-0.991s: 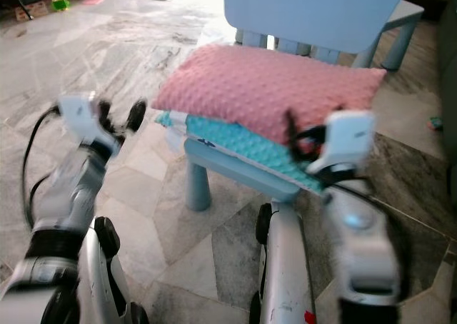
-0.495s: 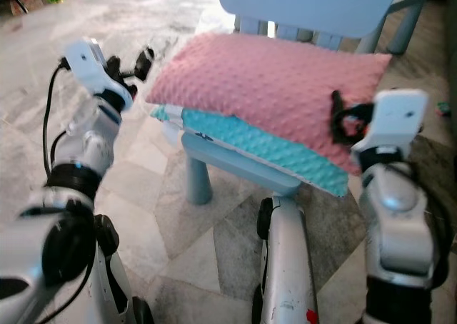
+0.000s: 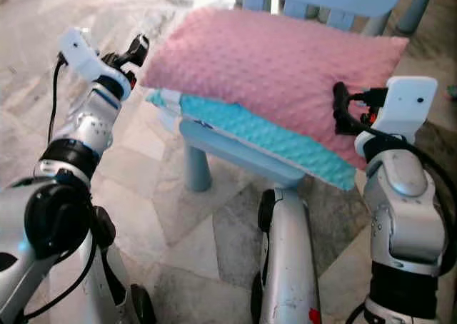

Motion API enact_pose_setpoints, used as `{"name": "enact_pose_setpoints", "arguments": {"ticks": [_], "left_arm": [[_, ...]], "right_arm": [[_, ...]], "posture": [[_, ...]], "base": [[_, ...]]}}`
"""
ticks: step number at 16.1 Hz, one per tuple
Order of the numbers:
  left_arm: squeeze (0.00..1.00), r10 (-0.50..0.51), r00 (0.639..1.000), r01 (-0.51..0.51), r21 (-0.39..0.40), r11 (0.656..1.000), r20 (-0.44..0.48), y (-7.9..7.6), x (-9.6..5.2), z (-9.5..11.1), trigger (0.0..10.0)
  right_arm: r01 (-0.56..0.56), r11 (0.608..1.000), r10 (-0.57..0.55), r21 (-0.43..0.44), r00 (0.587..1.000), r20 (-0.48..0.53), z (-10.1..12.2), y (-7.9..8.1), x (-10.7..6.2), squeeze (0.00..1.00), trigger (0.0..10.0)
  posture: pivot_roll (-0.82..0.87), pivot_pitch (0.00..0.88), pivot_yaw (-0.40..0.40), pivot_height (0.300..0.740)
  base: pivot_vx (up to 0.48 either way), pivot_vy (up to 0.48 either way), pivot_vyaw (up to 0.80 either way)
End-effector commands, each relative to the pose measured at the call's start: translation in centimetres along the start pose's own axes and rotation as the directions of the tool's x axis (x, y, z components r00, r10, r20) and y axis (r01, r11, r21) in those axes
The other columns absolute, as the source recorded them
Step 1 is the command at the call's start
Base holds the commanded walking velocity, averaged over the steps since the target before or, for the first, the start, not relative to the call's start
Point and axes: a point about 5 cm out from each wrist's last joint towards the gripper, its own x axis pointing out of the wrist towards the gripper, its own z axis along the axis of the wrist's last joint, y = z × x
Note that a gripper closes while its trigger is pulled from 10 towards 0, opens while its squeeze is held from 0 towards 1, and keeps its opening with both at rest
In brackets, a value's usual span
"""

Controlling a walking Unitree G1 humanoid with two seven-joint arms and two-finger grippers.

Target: Move the pillow to the sofa

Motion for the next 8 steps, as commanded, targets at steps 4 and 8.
{"name": "enact_pose_setpoints", "arguments": {"ticks": [4,8], "left_arm": [[0.0,-0.061,0.997,0.062,-0.021,0.998,0.046,-1.9,1.0,2.8,10.0],[0.0,-0.031,0.999,0.031,-0.025,0.999,0.02,-1.0,1.0,3.7,10.0]], "right_arm": [[0.068,0.995,-0.069,0.079,0.998,0.007,1.3,-2.3,0.8,0.0,10.0],[0.075,0.99,-0.075,0.116,0.997,-0.003,1.1,-3.1,0.9,0.0,10.0]], "posture": [[-0.26,0.286,0.031,0.304],[-0.26,0.268,0.037,0.304]], "base": [[0.0,0.0,0.0],[0.0,0.0,0.0]]}}
